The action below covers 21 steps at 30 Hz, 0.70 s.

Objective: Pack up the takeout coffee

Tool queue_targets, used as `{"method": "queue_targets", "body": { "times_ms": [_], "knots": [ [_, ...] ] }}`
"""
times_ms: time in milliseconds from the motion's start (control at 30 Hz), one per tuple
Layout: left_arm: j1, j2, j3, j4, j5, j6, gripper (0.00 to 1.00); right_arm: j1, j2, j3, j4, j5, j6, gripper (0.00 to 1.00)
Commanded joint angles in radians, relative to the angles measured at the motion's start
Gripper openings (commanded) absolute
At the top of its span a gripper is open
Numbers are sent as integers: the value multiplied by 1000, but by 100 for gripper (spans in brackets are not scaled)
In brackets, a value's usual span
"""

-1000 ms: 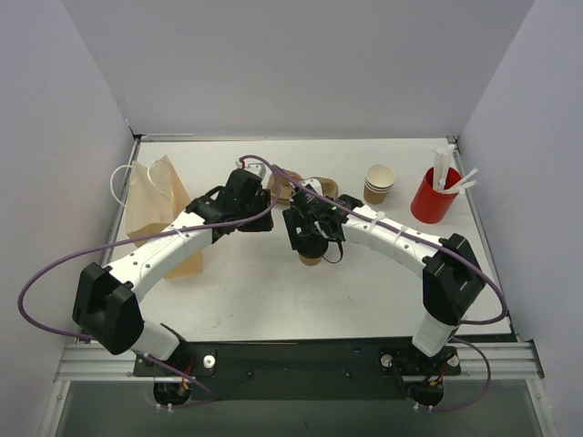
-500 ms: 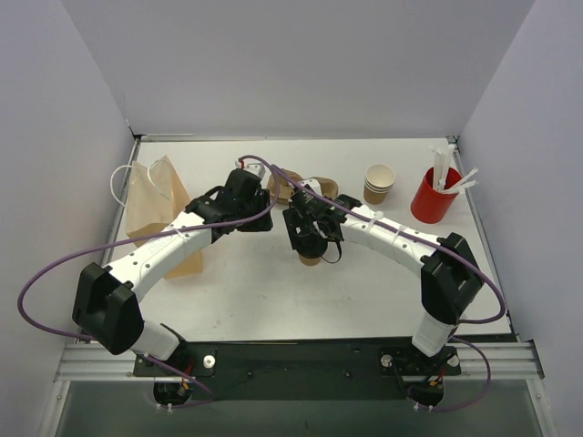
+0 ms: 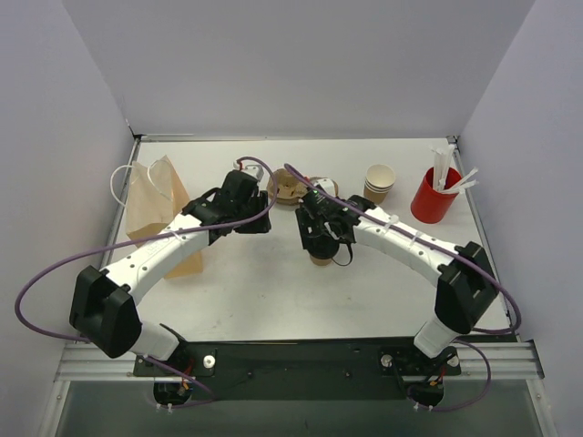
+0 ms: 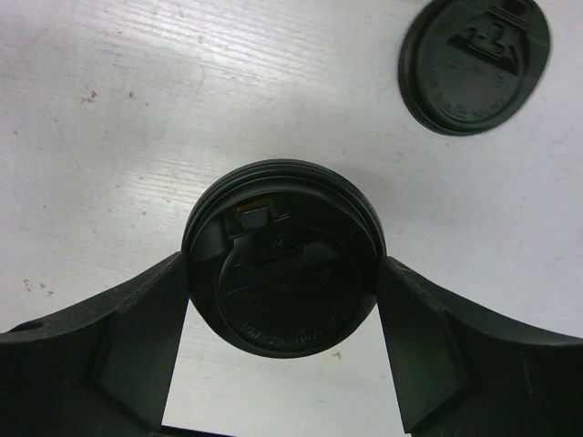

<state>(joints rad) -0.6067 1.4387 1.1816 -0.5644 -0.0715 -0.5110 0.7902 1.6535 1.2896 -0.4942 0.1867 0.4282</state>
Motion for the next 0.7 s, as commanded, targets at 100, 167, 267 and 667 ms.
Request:
{"method": "queue_targets", "body": {
  "times_ms": [100, 167, 267, 667],
  "knots": [
    [10, -47, -14, 43, 24, 22, 50, -114, -202, -122, -84, 48, 78, 57],
    [12, -54, -17, 47, 33, 20, 50, -175, -254, -179, -93, 53, 90, 57],
    [12, -57, -23, 51, 41, 22, 50, -267, -316, -252, -98, 69, 104, 57],
    [12, -64, -27, 51, 70, 39, 50, -600, -417, -401, -53, 48, 95, 57]
  ]
}}
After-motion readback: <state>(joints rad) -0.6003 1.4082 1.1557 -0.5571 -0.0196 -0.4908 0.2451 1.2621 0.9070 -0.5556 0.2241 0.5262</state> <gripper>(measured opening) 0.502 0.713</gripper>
